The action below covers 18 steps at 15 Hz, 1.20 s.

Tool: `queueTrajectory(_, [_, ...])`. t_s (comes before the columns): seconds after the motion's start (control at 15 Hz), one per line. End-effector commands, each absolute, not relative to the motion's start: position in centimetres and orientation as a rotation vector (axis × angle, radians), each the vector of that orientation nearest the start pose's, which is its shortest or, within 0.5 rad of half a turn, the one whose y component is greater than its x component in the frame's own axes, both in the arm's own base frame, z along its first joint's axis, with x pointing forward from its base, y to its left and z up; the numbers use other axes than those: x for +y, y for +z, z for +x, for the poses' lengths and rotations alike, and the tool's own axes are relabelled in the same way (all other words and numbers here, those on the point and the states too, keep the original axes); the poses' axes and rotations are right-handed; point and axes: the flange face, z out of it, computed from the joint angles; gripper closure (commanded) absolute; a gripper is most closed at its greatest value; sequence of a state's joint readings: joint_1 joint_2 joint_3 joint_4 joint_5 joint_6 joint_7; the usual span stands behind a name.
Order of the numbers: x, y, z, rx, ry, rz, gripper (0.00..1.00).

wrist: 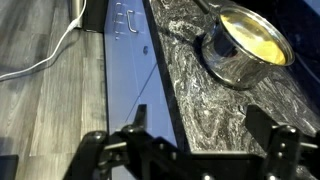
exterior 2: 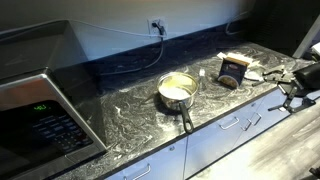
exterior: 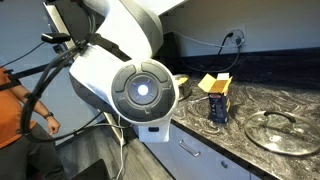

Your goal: Pour the contents in the box into the pot

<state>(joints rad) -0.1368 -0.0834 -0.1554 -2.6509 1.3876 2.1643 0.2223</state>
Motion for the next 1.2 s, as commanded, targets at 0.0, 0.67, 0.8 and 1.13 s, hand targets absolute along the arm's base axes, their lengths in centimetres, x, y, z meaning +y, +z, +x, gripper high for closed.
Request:
queueTrajectory(0.0, [-8.2,26.4,39.4,1.604,0.351,-1.449,0.00])
queueTrajectory(0.67, [-10.1,24.9,39.5,1.866,0.291,-0.851,0.00])
queueTrajectory(0.8, [-9.9,24.2,39.7,1.865,0.280,-0.705,0.00])
queueTrajectory(1.13, [-8.5,21.9,41.0,1.893,0.199,-0.427,0.00])
